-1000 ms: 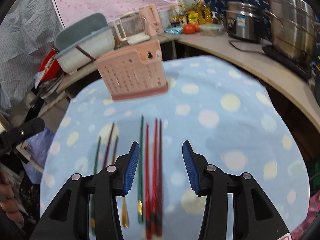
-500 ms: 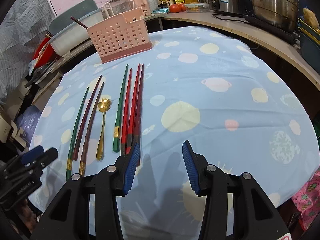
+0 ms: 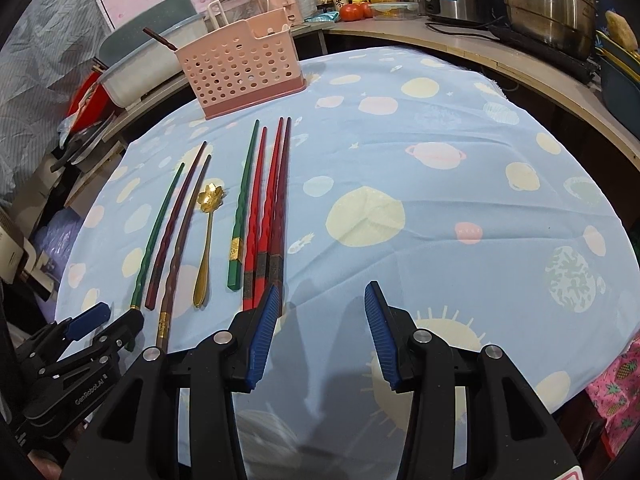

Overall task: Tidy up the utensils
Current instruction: 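Move both open tools back down to the chopsticks on the table, then grasp a red chopstick with the right tool while the left tool grasps a green chopstick, then lift the red chopstick with the right tool while the left tool carries the green one to the basket, then open the right tool over the pink basket while the left tool releases its chopstick there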

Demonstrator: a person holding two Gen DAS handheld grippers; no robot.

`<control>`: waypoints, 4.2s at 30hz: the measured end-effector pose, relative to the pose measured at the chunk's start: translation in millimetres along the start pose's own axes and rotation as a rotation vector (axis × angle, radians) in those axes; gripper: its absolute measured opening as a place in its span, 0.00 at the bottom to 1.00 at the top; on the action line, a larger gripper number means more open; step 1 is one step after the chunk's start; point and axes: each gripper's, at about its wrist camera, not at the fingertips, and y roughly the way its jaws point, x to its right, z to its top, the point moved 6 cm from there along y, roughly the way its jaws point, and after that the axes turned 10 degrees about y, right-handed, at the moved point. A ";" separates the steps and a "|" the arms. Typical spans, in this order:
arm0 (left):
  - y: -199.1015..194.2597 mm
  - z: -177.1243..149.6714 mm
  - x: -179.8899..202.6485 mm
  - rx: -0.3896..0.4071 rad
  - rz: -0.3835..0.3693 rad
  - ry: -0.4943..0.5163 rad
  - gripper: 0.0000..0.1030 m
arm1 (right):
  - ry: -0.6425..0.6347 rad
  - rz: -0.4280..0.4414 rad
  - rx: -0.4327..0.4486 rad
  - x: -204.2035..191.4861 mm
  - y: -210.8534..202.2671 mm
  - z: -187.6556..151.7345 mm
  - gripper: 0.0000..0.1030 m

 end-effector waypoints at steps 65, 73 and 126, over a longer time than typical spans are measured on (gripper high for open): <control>-91.5 56.7 -37.7 0.182 -0.085 -0.107 0.06 | -0.021 0.133 0.192 -21.3 -78.1 61.6 0.07; -112.8 98.6 -53.3 0.276 -0.055 -0.121 0.06 | 0.003 0.179 0.249 -22.0 -93.0 93.1 0.07; -21.0 415.9 -97.6 0.508 -0.083 -0.124 0.07 | 0.078 0.310 0.414 -144.3 28.4 371.5 0.13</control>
